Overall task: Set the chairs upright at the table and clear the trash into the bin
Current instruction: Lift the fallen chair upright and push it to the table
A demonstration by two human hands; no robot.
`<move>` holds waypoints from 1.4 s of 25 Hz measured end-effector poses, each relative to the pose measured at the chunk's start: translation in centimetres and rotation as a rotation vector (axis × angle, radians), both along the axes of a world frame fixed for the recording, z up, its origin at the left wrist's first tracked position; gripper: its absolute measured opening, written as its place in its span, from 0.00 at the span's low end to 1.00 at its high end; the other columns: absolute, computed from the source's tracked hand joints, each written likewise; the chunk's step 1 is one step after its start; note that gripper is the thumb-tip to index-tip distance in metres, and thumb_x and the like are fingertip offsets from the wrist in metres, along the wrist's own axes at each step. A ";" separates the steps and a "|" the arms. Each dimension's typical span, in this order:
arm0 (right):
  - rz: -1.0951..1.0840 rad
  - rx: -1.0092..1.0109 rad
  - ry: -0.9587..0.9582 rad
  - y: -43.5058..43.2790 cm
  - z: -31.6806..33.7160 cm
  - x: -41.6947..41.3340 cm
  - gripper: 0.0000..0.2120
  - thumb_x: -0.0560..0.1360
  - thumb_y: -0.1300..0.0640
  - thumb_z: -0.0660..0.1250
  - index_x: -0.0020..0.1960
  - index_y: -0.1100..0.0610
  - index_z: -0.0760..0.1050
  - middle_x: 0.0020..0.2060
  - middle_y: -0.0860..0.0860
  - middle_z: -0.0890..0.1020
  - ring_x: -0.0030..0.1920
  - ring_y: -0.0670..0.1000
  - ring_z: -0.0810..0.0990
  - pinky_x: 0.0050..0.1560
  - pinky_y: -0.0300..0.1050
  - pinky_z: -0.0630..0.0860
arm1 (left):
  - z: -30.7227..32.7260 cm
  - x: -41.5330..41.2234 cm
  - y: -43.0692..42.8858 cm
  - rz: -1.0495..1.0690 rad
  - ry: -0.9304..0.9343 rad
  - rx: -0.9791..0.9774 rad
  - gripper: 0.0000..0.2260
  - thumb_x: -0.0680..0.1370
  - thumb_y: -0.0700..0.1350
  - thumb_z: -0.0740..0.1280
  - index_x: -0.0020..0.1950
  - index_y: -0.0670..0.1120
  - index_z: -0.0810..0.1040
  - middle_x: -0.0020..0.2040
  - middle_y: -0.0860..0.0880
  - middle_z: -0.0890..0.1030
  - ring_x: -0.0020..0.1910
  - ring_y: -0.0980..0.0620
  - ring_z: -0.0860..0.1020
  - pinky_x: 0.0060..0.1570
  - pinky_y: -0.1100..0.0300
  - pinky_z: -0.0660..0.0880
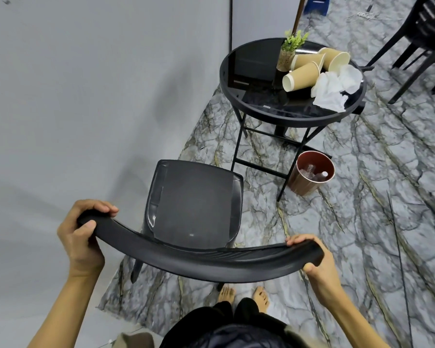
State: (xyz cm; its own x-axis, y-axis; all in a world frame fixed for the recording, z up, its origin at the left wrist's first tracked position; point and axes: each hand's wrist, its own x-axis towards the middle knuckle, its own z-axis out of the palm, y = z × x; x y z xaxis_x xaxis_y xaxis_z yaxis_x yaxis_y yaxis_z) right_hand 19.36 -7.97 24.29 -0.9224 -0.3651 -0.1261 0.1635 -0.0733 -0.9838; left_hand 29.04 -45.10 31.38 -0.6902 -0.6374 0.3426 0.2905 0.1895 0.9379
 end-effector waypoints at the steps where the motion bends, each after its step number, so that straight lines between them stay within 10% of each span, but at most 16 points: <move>1: 0.004 -0.006 0.009 -0.4 0.0 -0.4 0.33 0.46 0.31 0.76 0.42 0.51 0.77 0.41 0.48 0.82 0.47 0.53 0.79 0.49 0.41 0.77 | -0.1 0.1 -0.4 0.015 0.004 0.003 0.12 0.60 0.43 0.55 0.38 0.40 0.72 0.32 0.56 0.82 0.36 0.56 0.78 0.39 0.66 0.74; 9: -0.103 -0.166 0.028 -3.9 2.2 -4.3 0.17 0.56 0.40 0.77 0.36 0.49 0.76 0.34 0.45 0.80 0.39 0.48 0.75 0.44 0.44 0.69 | 1.5 -3.9 -2.6 0.053 0.084 0.081 0.12 0.60 0.44 0.54 0.32 0.50 0.77 0.29 0.55 0.82 0.33 0.54 0.78 0.35 0.66 0.72; 35: -0.506 -0.032 0.221 6.5 4.1 -16.6 0.25 0.52 0.32 0.75 0.37 0.48 0.74 0.35 0.42 0.78 0.41 0.44 0.74 0.41 0.32 0.70 | -3.2 -25.7 6.7 -0.220 0.119 0.339 0.11 0.53 0.57 0.68 0.24 0.50 0.77 0.24 0.54 0.79 0.27 0.56 0.74 0.30 0.66 0.70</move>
State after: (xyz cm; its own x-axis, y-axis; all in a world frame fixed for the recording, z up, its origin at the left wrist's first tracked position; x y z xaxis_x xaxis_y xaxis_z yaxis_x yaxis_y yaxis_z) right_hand 2.71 -1.47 28.43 -0.9870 0.1300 0.0942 -0.1100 -0.1201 -0.9867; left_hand 3.38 -38.40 28.15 -0.7905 -0.5697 0.2246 0.3998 -0.2022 0.8940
